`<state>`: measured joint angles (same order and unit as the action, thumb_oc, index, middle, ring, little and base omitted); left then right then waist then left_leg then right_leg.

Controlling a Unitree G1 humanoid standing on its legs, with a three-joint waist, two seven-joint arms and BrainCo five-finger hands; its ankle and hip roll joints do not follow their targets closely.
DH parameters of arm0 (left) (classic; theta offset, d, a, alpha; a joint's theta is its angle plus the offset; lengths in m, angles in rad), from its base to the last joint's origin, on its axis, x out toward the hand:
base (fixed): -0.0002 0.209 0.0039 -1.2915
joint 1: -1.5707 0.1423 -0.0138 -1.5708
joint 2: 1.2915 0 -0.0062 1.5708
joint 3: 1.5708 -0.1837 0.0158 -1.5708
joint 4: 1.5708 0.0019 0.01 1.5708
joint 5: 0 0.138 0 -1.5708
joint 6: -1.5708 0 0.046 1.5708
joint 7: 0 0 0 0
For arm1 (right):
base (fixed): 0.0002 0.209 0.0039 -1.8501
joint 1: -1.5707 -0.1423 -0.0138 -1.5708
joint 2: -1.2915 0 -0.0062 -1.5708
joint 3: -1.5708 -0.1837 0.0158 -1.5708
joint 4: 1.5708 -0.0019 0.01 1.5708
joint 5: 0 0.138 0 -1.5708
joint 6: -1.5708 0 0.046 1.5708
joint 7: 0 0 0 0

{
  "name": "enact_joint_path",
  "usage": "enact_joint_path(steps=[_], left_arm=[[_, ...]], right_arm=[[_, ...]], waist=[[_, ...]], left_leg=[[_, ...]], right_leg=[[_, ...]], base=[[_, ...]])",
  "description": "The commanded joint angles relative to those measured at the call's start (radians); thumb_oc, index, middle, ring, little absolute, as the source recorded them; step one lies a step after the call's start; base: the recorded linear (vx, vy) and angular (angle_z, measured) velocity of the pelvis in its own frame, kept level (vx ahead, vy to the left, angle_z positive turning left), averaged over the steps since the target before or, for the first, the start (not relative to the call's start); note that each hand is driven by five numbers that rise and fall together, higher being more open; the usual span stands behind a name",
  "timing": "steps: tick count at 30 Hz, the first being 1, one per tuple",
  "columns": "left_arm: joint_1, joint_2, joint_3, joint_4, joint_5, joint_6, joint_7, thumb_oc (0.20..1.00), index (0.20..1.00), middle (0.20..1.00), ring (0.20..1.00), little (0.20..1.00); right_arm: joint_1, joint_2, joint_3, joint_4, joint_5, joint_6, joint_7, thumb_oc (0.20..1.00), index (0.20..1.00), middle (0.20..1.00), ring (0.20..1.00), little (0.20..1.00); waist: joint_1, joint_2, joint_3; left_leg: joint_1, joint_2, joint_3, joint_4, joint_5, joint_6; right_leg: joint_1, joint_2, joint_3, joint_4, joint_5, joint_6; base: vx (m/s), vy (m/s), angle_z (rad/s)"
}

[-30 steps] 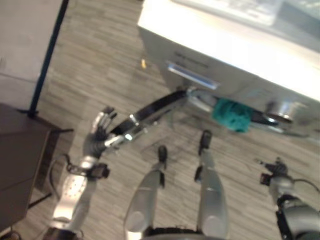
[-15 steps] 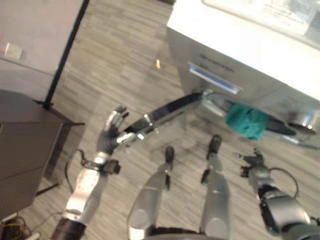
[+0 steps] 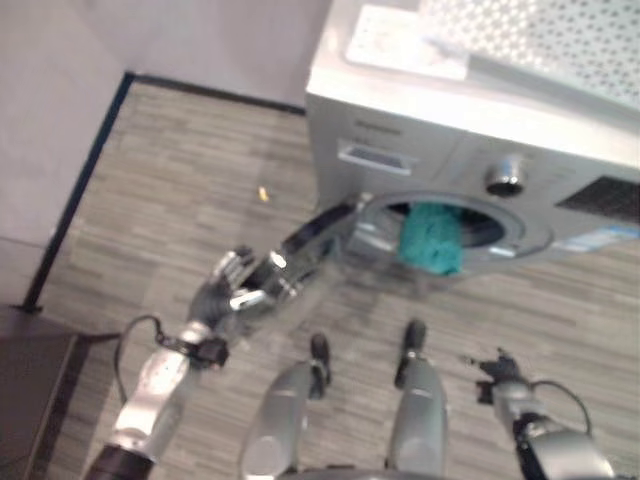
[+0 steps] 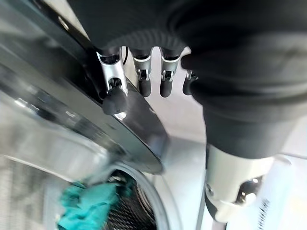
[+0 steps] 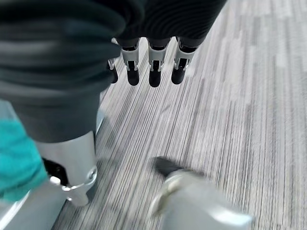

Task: Grab the laundry basket,head to the washer,open it,put in the laundry and shut it.

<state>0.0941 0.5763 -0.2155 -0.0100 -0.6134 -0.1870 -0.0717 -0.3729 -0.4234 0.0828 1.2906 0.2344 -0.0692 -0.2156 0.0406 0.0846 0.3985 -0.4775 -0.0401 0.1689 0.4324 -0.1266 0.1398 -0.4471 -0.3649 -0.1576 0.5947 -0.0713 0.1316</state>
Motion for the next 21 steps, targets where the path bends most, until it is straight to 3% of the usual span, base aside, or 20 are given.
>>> enact_joint_path(steps=[1, 5, 8, 10, 21], left_arm=[[0.081, 0.008, 0.046, -0.096, -0.016, -0.006, -0.011, 1.0, 1.0, 1.0, 1.0, 1.0], [0.089, 0.02, 0.059, -0.11, -0.019, -0.018, 0.003, 1.0, 1.0, 1.0, 1.0, 1.0], [0.126, 0.04, 0.08, -0.121, -0.023, -0.009, 0.004, 1.0, 1.0, 1.0, 1.0, 1.0], [0.146, 0.07, 0.081, -0.143, -0.02, -0.007, -0.004, 1.0, 1.0, 1.0, 1.0, 1.0], [0.123, 0.05, 0.044, -0.164, -0.037, 0.011, 0.001, 1.0, 1.0, 1.0, 1.0, 1.0]], right_arm=[[-0.038, -0.009, 0.046, -0.019, -0.043, -0.017, -0.005, 1.0, 1.0, 1.0, 1.0, 1.0], [-0.082, -0.008, 0.063, -0.021, -0.051, -0.012, -0.02, 1.0, 1.0, 1.0, 1.0, 1.0], [-0.151, -0.045, 0.088, 0.019, -0.097, 0.009, -0.028, 1.0, 1.0, 1.0, 1.0, 1.0], [-0.259, -0.135, 0.112, 0.052, -0.125, 0.026, -0.045, 1.0, 1.0, 1.0, 1.0, 1.0], [-0.467, -0.353, 0.136, 0.154, -0.109, 0.064, -0.038, 1.0, 1.0, 1.0, 1.0, 1.0]], waist=[[0.089, 0.02, -0.004], [0.119, 0.022, 0.005], [0.169, 0.02, -0.015], [0.183, 0.013, -0.008], [0.176, 0.064, 0.029]], left_leg=[[-0.017, 0.031, -0.077, -0.004, -0.083, -0.065], [-0.1, 0.076, -0.079, 0.029, -0.048, -0.094], [-0.163, 0.138, -0.076, 0.006, 0.007, -0.128], [-0.179, 0.159, -0.077, -0.051, 0.057, -0.154], [-0.216, 0.094, -0.066, -0.113, 0.083, -0.162]], right_leg=[[0.132, -0.021, -0.05, -0.175, 0.031, -0.012], [0.154, -0.03, -0.057, -0.228, 0.049, -0.011], [0.212, -0.028, -0.158, -0.383, 0.098, 0.014], [0.21, -0.009, -0.179, -0.439, 0.111, 0.035], [0.141, -0.029, -0.169, -0.458, 0.144, 0.057]], base=[[-0.28, -0.222, -0.5], [-0.16, -0.202, -0.48], [-0.18, -0.347, -0.36], [-0.11, -0.28, -0.9], [0.0, 0.053, 0.02]])
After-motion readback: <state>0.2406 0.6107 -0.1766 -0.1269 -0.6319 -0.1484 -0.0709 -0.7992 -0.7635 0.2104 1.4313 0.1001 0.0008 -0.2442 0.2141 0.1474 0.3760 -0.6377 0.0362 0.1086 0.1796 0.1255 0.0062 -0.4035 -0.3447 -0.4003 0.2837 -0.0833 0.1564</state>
